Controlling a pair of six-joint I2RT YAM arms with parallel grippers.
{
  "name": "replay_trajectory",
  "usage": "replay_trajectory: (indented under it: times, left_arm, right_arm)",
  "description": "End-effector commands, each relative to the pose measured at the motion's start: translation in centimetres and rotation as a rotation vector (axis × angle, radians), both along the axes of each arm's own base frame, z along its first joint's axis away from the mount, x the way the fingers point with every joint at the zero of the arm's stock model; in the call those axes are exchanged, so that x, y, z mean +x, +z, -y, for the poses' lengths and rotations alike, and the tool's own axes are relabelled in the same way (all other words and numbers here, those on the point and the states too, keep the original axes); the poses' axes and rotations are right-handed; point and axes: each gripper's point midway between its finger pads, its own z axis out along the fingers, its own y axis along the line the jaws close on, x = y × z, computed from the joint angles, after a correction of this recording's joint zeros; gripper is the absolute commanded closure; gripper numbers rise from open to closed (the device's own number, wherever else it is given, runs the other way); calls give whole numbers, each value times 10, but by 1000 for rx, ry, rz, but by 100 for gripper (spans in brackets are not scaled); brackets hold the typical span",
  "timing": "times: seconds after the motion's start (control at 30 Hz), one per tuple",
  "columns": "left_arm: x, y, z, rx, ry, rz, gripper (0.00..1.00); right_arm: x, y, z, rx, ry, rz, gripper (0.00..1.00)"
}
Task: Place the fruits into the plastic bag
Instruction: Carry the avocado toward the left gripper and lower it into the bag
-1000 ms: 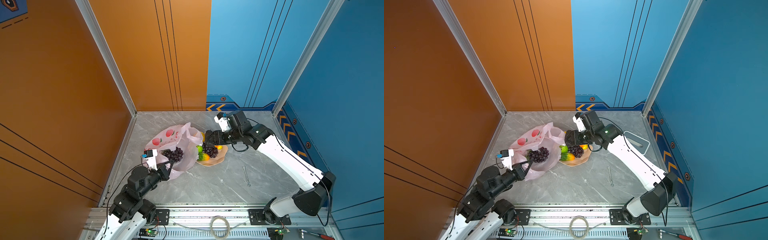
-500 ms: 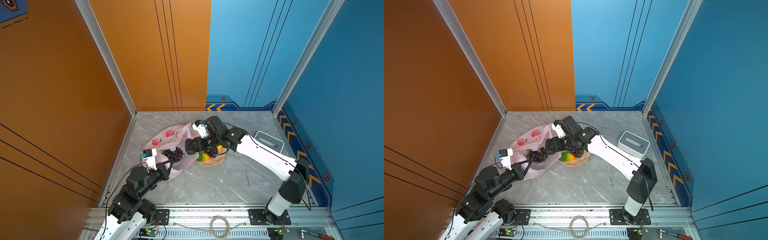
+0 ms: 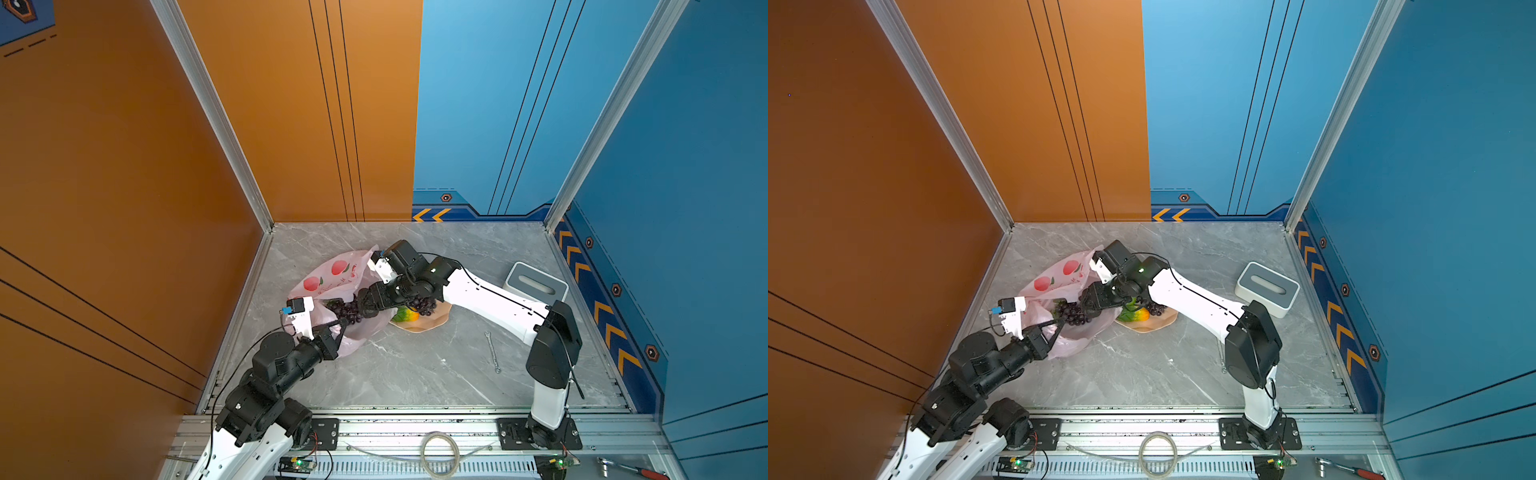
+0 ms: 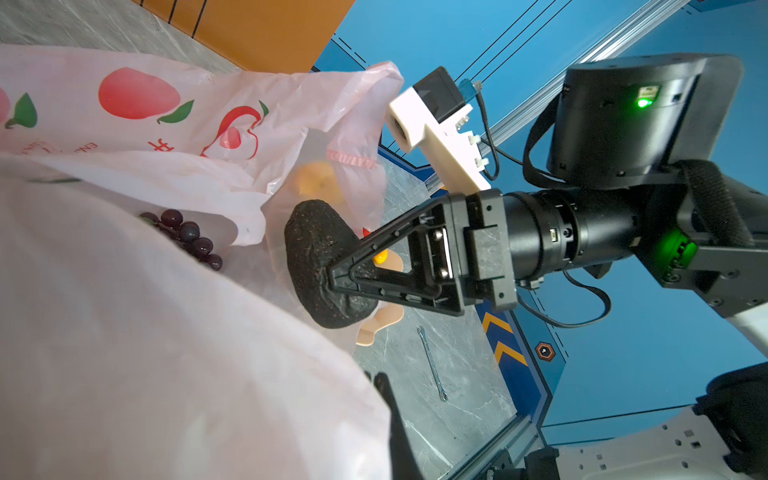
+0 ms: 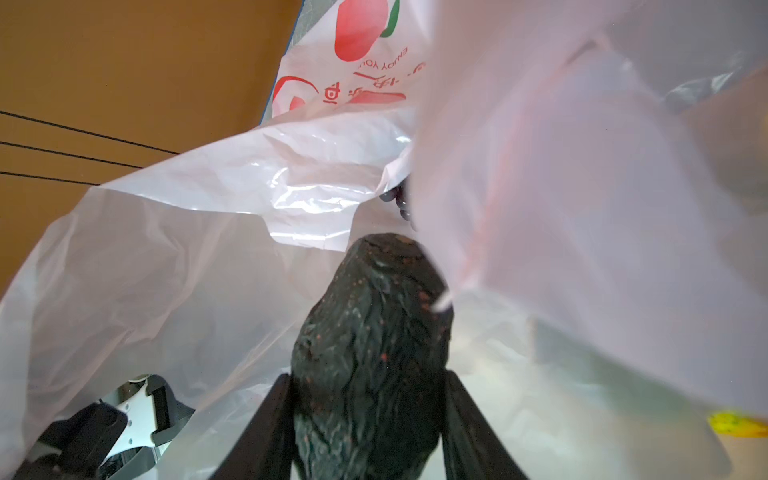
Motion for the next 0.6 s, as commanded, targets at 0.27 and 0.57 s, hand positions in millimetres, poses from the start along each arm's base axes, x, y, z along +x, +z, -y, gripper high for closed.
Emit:
replay_trajectory:
  times: [0.27, 0.57]
  left_arm:
    - [-1, 25, 4, -25, -22, 59, 100]
    - [-1, 22, 4, -17, -25, 53, 100]
  right_arm:
    - [15, -15, -20, -28, 11, 1, 55]
    - [24, -44, -36, -58, 18, -37, 55]
